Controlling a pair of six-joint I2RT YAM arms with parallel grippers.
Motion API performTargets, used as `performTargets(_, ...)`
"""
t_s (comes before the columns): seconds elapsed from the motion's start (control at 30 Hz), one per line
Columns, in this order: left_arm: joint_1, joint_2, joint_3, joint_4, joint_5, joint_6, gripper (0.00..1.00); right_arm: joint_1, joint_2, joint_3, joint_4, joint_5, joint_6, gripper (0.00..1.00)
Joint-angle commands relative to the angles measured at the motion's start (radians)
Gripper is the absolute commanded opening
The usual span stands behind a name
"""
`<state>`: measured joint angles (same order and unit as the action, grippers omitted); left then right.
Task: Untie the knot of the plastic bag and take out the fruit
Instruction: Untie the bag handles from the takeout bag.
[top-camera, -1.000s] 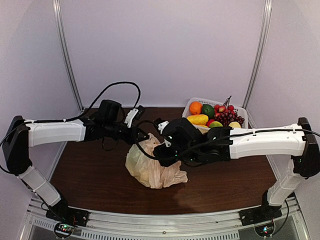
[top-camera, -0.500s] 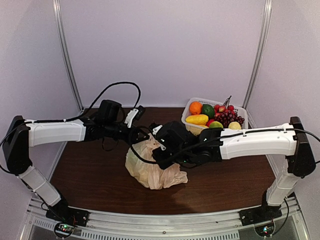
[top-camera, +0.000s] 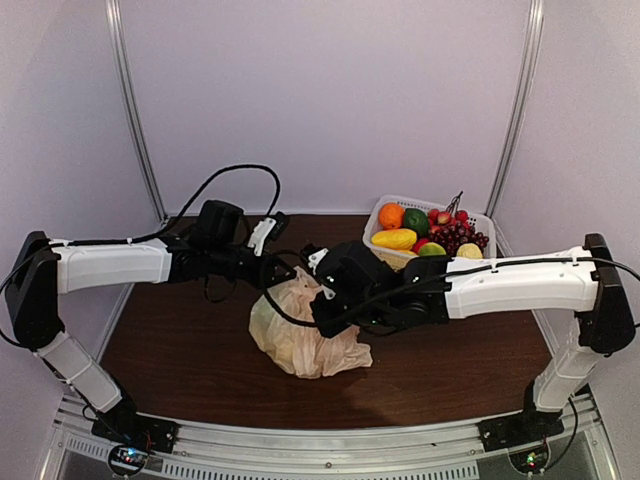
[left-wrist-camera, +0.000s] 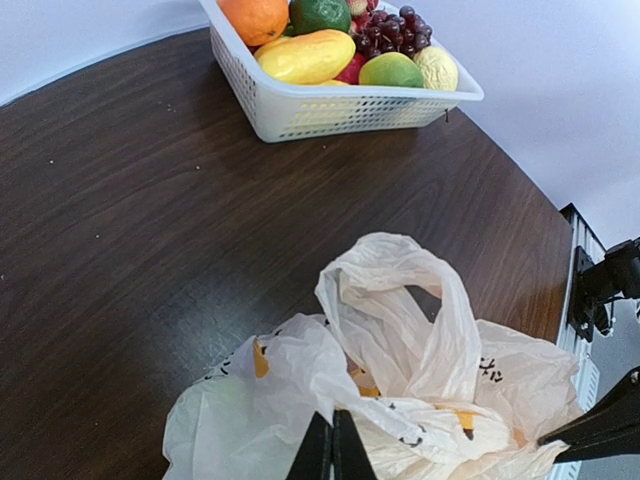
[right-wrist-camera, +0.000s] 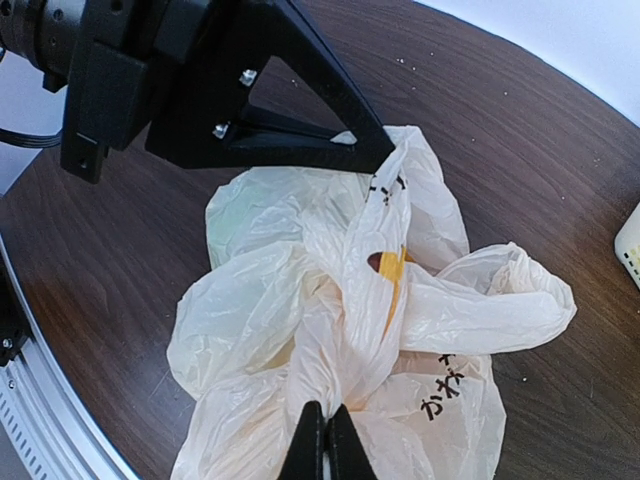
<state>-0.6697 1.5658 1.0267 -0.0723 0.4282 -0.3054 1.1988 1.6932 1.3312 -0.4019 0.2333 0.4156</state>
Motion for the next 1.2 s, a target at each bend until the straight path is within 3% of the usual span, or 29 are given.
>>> performTargets(0.0,0.001,-0.007,0.014,0.010,-0.050,-0.004,0.00,-0.004,-0.066,-0.043,0.031,-0.031,0.005,0.00)
performTargets(0.93,0.078,0.006,0.015,-0.003,-0.052,-0.067,0.00,-0.001,-0.089,-0.202,0.152,-0.112,0.096,0.00)
performTargets(0.97,0.078,0.001,0.014,0.006,-0.037,-0.061,0.04,-0.001,-0.088,-0.201,0.155,-0.113,0.094,0.00)
performTargets(1.1,0.078,-0.054,-0.002,0.037,-0.026,-0.035,0.43,-0.001,-0.087,-0.198,0.166,-0.109,0.095,0.00)
performTargets(1.17,0.073,-0.092,-0.015,0.048,-0.032,-0.019,0.53,-0.001,-0.084,-0.196,0.170,-0.107,0.095,0.00)
